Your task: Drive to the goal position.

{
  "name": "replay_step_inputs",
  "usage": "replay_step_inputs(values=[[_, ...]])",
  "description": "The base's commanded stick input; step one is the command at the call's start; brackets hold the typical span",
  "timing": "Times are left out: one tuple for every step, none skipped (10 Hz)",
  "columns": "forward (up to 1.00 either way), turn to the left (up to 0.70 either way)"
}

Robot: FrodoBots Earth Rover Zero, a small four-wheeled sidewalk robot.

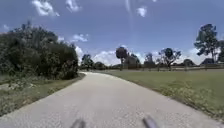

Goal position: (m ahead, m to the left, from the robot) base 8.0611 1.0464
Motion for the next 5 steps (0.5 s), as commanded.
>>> replay_step_inputs(values=[[0.50,0.00],[0.50,0.00],[0.50,0.00],[0.50,0.00],[0.50,0.00]])
